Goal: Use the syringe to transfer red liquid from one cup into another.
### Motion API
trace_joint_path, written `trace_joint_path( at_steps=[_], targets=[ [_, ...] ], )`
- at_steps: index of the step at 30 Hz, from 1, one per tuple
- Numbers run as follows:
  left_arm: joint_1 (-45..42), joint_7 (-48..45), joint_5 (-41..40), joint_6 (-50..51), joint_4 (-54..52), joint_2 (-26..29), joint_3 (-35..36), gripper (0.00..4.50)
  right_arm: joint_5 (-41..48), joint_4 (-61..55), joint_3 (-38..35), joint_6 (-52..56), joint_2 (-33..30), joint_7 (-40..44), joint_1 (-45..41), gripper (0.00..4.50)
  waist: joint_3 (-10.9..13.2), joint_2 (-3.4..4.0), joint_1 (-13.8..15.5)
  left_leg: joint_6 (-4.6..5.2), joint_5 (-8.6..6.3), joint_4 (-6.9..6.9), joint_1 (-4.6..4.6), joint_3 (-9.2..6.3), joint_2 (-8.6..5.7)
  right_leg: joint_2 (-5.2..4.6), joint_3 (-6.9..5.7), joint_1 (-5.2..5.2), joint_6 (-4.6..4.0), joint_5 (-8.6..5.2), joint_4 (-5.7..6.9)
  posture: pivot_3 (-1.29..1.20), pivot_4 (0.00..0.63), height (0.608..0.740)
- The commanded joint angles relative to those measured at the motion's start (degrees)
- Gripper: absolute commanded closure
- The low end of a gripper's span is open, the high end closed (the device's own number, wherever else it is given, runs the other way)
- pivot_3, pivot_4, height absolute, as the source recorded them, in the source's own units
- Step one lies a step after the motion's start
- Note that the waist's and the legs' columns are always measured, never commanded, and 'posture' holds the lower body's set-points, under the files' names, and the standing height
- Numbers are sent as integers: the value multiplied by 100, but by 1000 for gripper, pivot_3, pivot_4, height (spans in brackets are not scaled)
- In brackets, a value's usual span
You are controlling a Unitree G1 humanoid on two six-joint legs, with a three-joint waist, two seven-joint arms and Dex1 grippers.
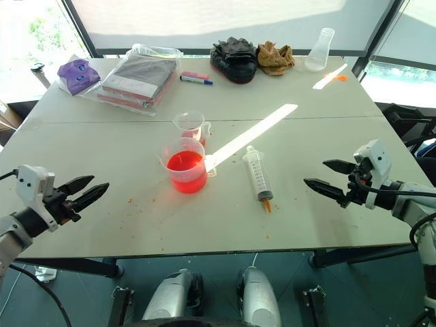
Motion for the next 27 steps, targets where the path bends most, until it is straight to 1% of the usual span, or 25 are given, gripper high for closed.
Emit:
trace_joint_path(
  at_steps=[1,6,11,16,19,23,27],
  targets=[
    [-122,-37,67,-168,-17,90,106,1915,20,-199,-111,-70,8,-76,-39,20,0,0,-1,0,0,0,0,0,0,0,0,0,0,0,0,0,150,740],
    [-387,-58,-5,-61,116,153,160,1915,-185,-175,82,-80,-51,-282,-234,20,0,0,0,0,0,0,0,0,0,1,-1,0,1,-1,0,0,150,740],
    [-441,-40,68,-100,209,140,134,1915,-503,-126,234,-210,-35,-576,-351,20,0,0,-8,1,0,-2,0,1,0,2,-1,-1,0,0,0,0,150,740],
    [-443,3,159,-119,152,105,27,1915,-527,-34,339,-131,24,-666,-526,20,0,0,-7,1,1,-1,1,2,0,2,-2,0,0,1,0,0,150,740],
    [-418,-8,170,-128,131,82,-12,1915,-466,-10,394,255,-43,-782,-652,20,0,0,-6,1,1,-1,0,2,0,2,-2,0,0,1,0,0,150,740],
    [-694,33,319,-278,424,41,-173,1915,-346,89,468,872,-131,-795,-939,20,0,0,10,2,1,-1,0,2,-1,1,-2,0,-1,1,0,0,150,740],
    [-876,-248,341,-345,549,220,-287,1915,-310,192,612,1579,-231,-929,-1430,20,0,0,0,2,1,-1,0,3,-1,1,-2,1,-1,1,1,0,150,740]
  ],
)
